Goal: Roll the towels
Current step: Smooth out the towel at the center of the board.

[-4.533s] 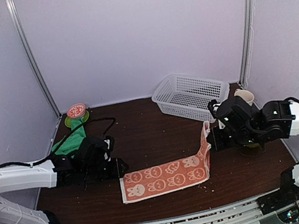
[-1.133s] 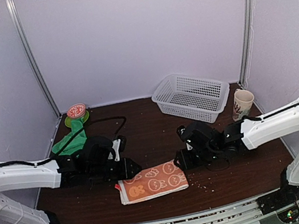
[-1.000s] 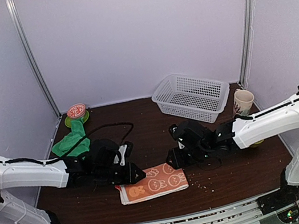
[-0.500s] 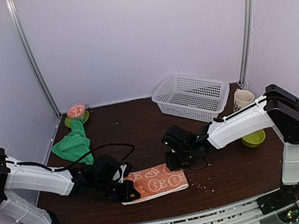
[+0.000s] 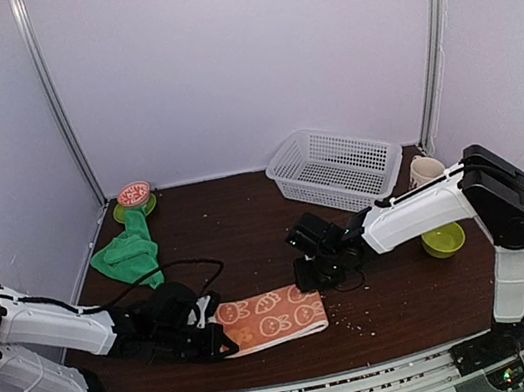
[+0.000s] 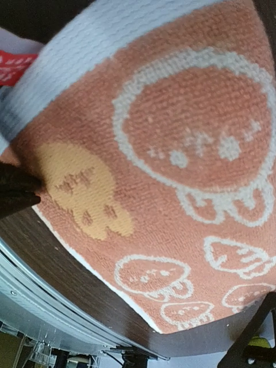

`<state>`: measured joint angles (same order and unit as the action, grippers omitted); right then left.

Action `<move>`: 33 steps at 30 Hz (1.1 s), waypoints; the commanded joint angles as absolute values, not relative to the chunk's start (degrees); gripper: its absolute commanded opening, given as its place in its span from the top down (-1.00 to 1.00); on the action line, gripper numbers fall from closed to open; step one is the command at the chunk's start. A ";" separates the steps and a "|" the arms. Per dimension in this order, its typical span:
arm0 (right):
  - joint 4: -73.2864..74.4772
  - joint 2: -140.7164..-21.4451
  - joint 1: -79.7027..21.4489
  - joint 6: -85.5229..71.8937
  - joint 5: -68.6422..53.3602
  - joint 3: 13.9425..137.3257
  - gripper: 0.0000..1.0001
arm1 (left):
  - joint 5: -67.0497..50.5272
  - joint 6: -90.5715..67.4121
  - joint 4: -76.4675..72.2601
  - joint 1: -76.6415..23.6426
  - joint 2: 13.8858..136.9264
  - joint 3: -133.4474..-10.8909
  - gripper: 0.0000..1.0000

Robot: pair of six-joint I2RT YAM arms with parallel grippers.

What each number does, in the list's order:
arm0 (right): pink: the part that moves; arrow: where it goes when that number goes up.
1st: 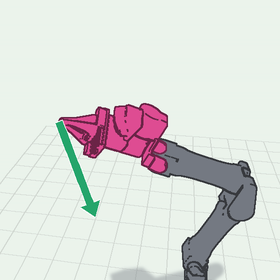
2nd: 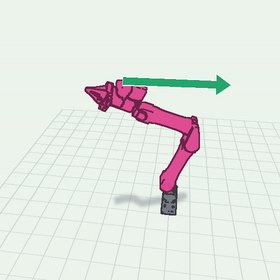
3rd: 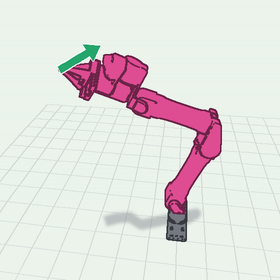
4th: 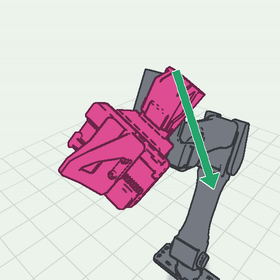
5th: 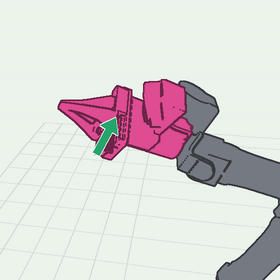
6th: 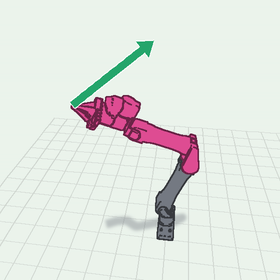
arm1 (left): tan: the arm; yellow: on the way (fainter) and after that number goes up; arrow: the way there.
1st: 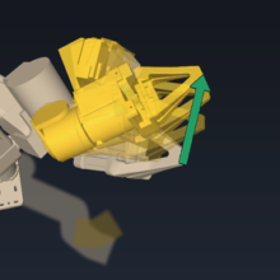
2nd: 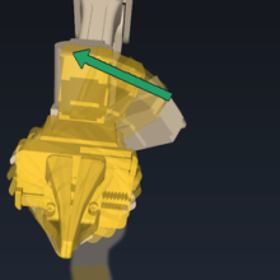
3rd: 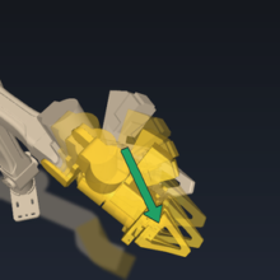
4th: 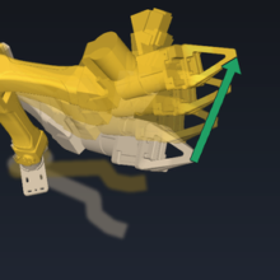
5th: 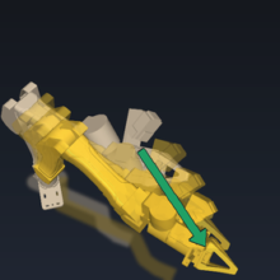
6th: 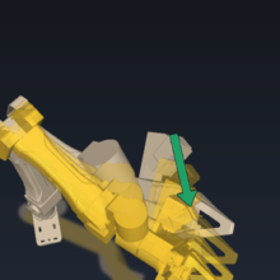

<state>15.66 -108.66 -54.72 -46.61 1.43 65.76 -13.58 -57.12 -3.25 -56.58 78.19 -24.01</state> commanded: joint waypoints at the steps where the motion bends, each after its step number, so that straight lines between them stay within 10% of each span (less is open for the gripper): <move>1: 16.99 -102.89 -54.13 -44.54 0.48 66.59 0.08 | -10.25 -54.16 9.34 -56.51 73.42 -25.73 1.00; 10: 14.14 -87.74 -54.18 -47.52 -3.73 56.57 -0.13 | -6.62 -47.60 18.30 -56.51 65.95 -39.83 0.12; 33: -7.25 -93.59 -55.68 -61.70 -12.46 39.31 0.04 | -0.39 -43.82 15.61 -50.27 84.62 -45.69 0.49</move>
